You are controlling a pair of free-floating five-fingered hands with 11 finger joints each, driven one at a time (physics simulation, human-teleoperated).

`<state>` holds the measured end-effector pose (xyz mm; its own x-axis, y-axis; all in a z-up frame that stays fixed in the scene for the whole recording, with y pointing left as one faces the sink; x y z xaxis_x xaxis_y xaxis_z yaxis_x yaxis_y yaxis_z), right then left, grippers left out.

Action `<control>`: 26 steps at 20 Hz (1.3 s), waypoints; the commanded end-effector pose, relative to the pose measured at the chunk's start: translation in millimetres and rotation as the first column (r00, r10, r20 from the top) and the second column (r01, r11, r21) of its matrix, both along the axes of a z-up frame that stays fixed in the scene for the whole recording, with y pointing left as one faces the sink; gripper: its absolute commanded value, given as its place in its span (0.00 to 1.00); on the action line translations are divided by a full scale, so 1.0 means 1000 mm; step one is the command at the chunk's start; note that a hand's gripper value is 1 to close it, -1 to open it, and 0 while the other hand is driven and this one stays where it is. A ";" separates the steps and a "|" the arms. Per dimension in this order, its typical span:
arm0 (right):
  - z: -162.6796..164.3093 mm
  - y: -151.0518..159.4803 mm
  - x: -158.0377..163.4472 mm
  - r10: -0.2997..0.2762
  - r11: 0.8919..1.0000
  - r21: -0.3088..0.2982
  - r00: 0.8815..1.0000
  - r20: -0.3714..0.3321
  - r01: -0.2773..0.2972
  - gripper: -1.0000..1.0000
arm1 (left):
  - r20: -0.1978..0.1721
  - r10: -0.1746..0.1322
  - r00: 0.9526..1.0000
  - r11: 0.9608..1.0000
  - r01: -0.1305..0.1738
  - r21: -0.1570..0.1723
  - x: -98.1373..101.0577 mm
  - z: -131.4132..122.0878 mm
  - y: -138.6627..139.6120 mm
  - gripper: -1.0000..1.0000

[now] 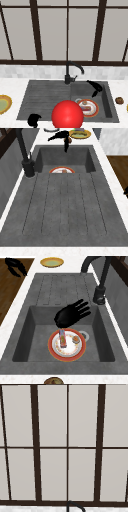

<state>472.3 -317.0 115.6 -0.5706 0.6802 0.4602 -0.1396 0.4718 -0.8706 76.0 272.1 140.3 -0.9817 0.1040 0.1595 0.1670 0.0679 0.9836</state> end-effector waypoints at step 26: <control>-0.003 -0.006 -0.098 -0.430 0.896 -0.113 0.903 0.017 0.429 0.00 | 0.000 0.000 1.000 1.000 0.000 0.000 0.000 0.000 0.000 0.50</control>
<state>388.4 -323.1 112.4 -0.2532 0.8670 0.4292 -0.0032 0.4429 -0.8965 76.0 272.1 140.3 -0.9817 0.1040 0.1595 0.1670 0.0679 0.9836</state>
